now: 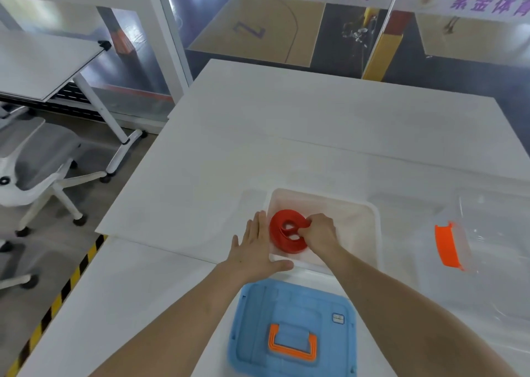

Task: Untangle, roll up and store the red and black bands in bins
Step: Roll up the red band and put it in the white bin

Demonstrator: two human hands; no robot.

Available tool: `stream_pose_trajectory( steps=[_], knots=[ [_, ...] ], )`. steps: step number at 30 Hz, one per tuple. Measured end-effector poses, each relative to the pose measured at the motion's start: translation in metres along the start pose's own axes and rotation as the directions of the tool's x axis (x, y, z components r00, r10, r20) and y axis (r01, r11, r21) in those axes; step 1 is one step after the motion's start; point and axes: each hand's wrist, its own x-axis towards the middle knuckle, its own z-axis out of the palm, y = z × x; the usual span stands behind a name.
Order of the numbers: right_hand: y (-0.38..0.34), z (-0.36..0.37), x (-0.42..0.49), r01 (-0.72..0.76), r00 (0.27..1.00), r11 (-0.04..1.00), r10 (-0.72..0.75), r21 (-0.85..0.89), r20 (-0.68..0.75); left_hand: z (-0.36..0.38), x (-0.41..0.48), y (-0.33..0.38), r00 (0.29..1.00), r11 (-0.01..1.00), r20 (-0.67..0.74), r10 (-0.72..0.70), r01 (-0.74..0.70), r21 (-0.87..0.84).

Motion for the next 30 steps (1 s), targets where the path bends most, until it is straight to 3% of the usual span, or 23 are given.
stream_pose_trajectory(
  steps=[13,20,26,30],
  knots=[
    [0.006,-0.003,0.003,-0.001,1.0,1.0,0.001,0.021,0.023,-0.008,0.0,0.003,1.0,0.998,0.001,-0.026,0.026,0.056],
    [0.005,-0.033,-0.051,0.219,0.972,0.968,-0.227,-0.121,-0.057,-0.023,-0.008,0.014,0.994,0.98,-0.072,-0.077,0.089,0.177],
    [0.015,-0.067,-0.147,0.331,0.909,0.907,-0.381,-0.262,-0.17,-0.026,-0.073,0.028,0.961,0.955,-0.26,0.098,-0.018,0.296],
    [0.05,-0.067,-0.237,0.326,0.88,0.887,-0.411,-0.326,-0.237,0.005,-0.144,0.036,0.929,0.942,-0.289,0.232,-0.14,0.304]
  ],
)
